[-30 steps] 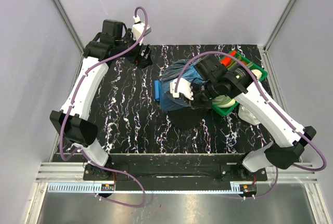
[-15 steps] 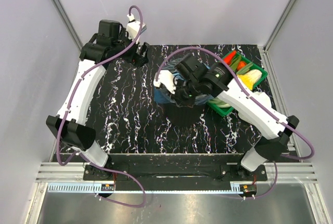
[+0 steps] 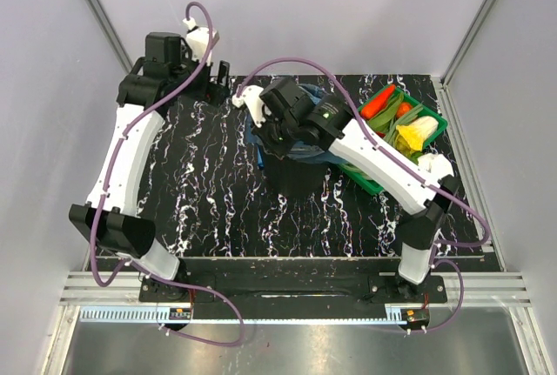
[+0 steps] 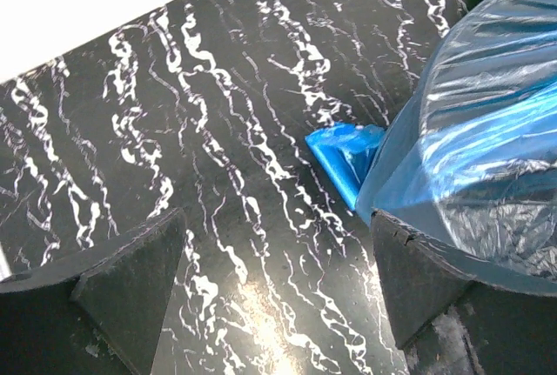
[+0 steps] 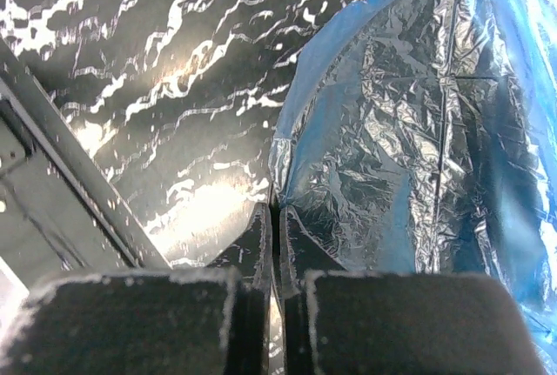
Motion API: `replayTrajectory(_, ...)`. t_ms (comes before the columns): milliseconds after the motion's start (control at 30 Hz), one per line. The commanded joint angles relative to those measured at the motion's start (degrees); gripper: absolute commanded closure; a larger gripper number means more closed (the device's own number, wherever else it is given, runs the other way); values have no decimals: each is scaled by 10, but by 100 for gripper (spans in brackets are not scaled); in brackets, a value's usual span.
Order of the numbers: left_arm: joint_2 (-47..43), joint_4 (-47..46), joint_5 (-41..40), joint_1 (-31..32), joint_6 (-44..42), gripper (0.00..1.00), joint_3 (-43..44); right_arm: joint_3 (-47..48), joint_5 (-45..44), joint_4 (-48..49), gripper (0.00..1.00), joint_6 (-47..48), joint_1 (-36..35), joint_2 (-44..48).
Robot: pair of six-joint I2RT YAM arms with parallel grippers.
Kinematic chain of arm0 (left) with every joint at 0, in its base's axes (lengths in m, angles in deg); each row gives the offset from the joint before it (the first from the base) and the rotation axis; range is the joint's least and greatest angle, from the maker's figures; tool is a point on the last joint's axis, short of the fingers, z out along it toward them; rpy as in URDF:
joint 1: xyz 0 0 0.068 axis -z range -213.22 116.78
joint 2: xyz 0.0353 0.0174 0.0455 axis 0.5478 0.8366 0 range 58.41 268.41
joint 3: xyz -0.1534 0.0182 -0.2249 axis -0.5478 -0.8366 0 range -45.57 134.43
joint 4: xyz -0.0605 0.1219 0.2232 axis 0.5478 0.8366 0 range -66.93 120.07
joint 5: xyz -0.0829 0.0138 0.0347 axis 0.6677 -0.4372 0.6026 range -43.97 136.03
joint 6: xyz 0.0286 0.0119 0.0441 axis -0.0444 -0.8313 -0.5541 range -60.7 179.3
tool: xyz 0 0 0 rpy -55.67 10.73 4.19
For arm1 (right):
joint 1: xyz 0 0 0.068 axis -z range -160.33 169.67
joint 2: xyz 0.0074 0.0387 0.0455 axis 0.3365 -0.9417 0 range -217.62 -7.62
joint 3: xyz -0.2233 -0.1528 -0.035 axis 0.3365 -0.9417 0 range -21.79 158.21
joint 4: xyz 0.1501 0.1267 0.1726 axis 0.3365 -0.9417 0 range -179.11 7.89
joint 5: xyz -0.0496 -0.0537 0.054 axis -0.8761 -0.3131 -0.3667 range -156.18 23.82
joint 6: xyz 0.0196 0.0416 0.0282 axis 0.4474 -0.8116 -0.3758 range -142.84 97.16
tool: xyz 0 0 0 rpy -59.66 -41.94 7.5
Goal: Put the trash bags into the trash bin
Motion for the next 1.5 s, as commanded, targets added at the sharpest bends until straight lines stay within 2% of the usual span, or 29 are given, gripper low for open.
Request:
replayTrajectory(0, -51, -41, -34, -26, 37, 8, -13, 27, -62, 88, 100, -82, -2, -29)
replayTrajectory(200, -81, -45, -46, -37, 32, 7, -38, 102, -80, 103, 99, -134, -2, -78)
replayTrajectory(367, -118, -65, -31, -43, 20, 7, -89, 122, -69, 101, 71, -133, -2, -102)
replayTrajectory(500, -145, -77, 14, -44, -6, 7, -119, 108, -60, 102, 63, -130, -2, -87)
replayTrajectory(567, -152, -75, 32, -44, -17, 7, -124, 97, -56, 102, 50, -130, -2, -73)
replayTrajectory(667, -160, -71, 69, -44, -43, 7, -124, 80, -58, 106, 38, -129, -2, -45)
replayTrajectory(867, -197, -72, 199, -44, -118, 7, -157, 40, -85, 143, 34, -109, -2, 32)
replayTrajectory(1000, -206, -59, 266, -45, -154, 6, -163, 39, -130, 142, 32, -61, -1, 71)
replayTrajectory(1100, -196, 9, 359, -38, -240, 4, -144, 40, -173, 138, 31, -44, 2, 94)
replayTrajectory(1267, -156, 108, 303, 54, -385, 2, -92, 43, -182, 136, 31, -41, 61, 120)
replayTrajectory(1467, -115, 132, 211, 181, -449, 1, -62, 30, -164, 135, 30, -40, 133, 140)
